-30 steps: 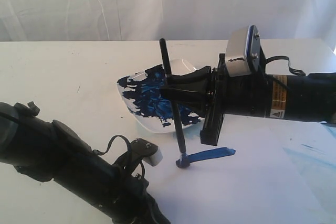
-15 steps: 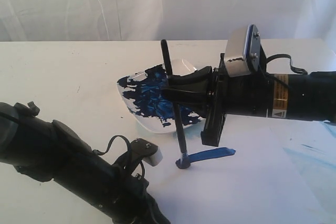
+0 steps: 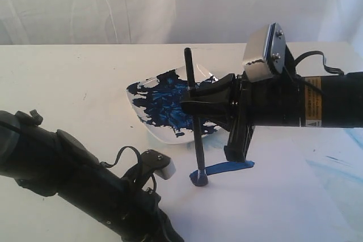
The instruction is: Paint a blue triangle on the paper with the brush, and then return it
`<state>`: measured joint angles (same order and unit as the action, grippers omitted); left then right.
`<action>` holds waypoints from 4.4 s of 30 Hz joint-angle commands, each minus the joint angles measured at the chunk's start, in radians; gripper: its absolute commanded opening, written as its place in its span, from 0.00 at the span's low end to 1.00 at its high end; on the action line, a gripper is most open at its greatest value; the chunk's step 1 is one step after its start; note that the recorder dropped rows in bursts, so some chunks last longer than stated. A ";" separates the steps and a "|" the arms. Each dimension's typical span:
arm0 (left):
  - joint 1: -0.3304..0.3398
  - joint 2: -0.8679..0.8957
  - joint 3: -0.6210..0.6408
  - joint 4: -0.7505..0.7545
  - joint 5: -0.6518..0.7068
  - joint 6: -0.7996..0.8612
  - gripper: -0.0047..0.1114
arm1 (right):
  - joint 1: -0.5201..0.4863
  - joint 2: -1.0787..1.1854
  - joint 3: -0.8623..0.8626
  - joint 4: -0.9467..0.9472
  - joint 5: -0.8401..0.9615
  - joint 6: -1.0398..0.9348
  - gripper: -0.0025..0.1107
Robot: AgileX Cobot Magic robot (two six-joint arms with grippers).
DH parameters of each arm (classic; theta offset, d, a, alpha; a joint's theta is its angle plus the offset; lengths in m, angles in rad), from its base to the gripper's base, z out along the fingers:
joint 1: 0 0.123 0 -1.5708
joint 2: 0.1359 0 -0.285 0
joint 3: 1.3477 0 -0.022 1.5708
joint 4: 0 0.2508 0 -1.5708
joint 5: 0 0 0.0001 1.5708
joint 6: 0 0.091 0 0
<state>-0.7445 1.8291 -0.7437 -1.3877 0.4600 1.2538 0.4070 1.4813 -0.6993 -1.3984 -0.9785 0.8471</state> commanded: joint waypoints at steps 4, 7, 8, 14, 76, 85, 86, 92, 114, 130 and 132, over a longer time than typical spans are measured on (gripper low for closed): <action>-0.007 -0.003 0.001 0.013 0.014 0.001 0.04 | 0.002 -0.042 -0.001 -0.054 0.045 0.058 0.02; -0.007 -0.003 0.001 0.013 0.014 0.001 0.04 | 0.002 -0.062 -0.001 -0.090 0.068 0.084 0.02; -0.007 -0.003 0.001 0.013 0.014 0.001 0.04 | 0.002 -0.066 -0.001 -0.097 0.075 0.101 0.02; -0.007 -0.003 0.001 0.013 0.014 0.001 0.04 | 0.002 -0.102 -0.001 -0.122 0.097 0.141 0.02; -0.007 -0.003 0.001 0.013 0.021 0.001 0.04 | 0.002 -0.235 -0.001 -0.346 0.241 0.552 0.02; -0.007 -0.003 0.001 0.013 0.021 0.001 0.04 | 0.002 -0.235 0.002 -0.346 0.278 0.595 0.02; -0.007 -0.003 0.001 0.013 0.021 0.001 0.04 | 0.002 -0.235 0.002 -0.346 0.280 0.595 0.02; -0.007 -0.003 0.001 0.013 0.021 0.001 0.04 | 0.000 -0.235 0.002 -0.346 0.282 0.605 0.02; -0.007 -0.003 0.001 0.013 0.024 0.003 0.04 | 0.000 -0.487 0.043 -0.346 0.366 0.644 0.02; -0.007 -0.003 0.001 0.013 0.024 0.003 0.04 | 0.000 -0.498 0.089 -0.346 0.628 0.912 0.02; -0.007 -0.003 0.001 0.013 0.024 0.003 0.04 | 0.000 -0.488 0.089 -0.346 0.578 0.912 0.02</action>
<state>-0.7445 1.8291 -0.7437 -1.3858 0.4638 1.2538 0.4070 0.9790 -0.6145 -1.7456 -0.3249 1.7438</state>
